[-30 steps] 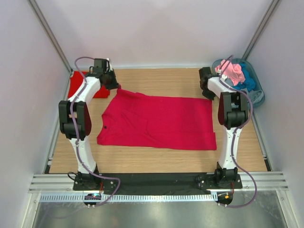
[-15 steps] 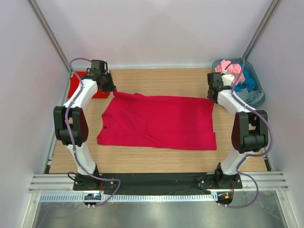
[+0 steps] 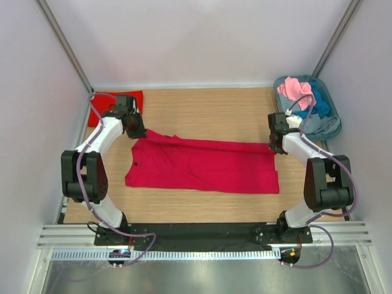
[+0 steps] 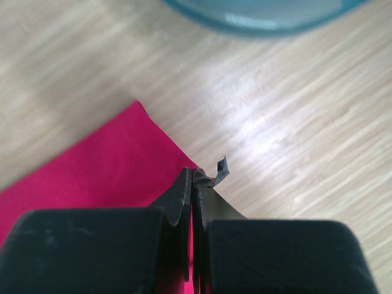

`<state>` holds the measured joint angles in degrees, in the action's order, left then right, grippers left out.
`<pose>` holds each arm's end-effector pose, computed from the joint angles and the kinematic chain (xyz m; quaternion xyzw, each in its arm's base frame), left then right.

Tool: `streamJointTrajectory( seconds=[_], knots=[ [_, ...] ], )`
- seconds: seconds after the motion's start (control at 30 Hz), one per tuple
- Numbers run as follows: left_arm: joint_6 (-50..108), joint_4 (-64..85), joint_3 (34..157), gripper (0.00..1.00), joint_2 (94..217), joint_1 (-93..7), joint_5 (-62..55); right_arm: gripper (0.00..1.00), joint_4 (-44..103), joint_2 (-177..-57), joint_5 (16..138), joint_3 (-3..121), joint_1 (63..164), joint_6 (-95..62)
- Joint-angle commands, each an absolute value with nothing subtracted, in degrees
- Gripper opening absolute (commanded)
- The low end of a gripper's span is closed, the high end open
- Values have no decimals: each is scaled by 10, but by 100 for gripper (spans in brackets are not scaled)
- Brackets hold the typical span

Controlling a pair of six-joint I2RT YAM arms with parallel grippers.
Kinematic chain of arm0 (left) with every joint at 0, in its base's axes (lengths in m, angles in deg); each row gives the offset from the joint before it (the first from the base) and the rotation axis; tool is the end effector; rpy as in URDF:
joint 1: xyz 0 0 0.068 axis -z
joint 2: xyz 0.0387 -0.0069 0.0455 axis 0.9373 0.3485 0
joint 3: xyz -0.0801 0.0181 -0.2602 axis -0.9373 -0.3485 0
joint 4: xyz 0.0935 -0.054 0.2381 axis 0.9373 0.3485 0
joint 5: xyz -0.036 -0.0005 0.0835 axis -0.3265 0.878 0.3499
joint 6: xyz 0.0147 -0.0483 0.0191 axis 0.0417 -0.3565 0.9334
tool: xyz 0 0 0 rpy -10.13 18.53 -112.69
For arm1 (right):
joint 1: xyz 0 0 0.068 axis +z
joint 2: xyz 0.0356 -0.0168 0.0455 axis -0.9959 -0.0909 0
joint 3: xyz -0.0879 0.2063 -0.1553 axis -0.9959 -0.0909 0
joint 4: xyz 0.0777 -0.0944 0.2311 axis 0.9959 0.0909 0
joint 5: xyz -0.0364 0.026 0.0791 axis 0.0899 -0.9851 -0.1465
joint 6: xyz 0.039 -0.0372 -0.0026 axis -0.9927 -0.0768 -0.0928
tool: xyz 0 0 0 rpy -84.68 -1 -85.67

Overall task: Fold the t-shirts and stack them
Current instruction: Fold the tshirt

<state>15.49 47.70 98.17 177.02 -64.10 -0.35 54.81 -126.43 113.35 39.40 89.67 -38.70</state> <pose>0.3586 -0.0378 0.2482 -0.1499 0.9462 -0.1170 0.2619 0.3102 0.0094 0.1971 0.2597 0.9018 -0.1563 0.3080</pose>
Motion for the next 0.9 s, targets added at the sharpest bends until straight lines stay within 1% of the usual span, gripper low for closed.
streamJointTrajectory(
  seconds=[0.0,0.23,0.47,0.57,0.67,0.7,0.73,0.77,0.8,0.83,0.87],
  knots=[
    [158,488,969,0,1745,-644,-3,1,576,-1224,1138,361,901,-414],
    [164,494,963,0,1755,-644,11,1,596,-1182,1134,308,911,-445],
    [165,497,939,0,1740,-644,23,1,607,-1165,1127,296,912,-442],
    [173,513,927,0,1736,-645,29,5,615,-1165,1126,289,915,-448],
    [172,513,906,0,1721,-644,22,14,627,-1159,1121,290,916,-461],
    [170,516,902,4,1714,-645,22,20,636,-1157,1120,292,916,-466],
    [169,517,899,7,1709,-645,23,22,656,-1154,1114,302,916,-473],
    [166,522,898,14,1706,-644,22,24,667,-1151,1109,308,916,-483],
    [164,536,904,23,1701,-644,23,28,682,-1149,1113,315,916,-492],
    [161,544,909,24,1692,-644,29,30,719,-1146,1119,331,916,-501],
    [150,554,916,27,1687,-645,63,33,734,-1142,1123,338,916,-511]
  ],
)
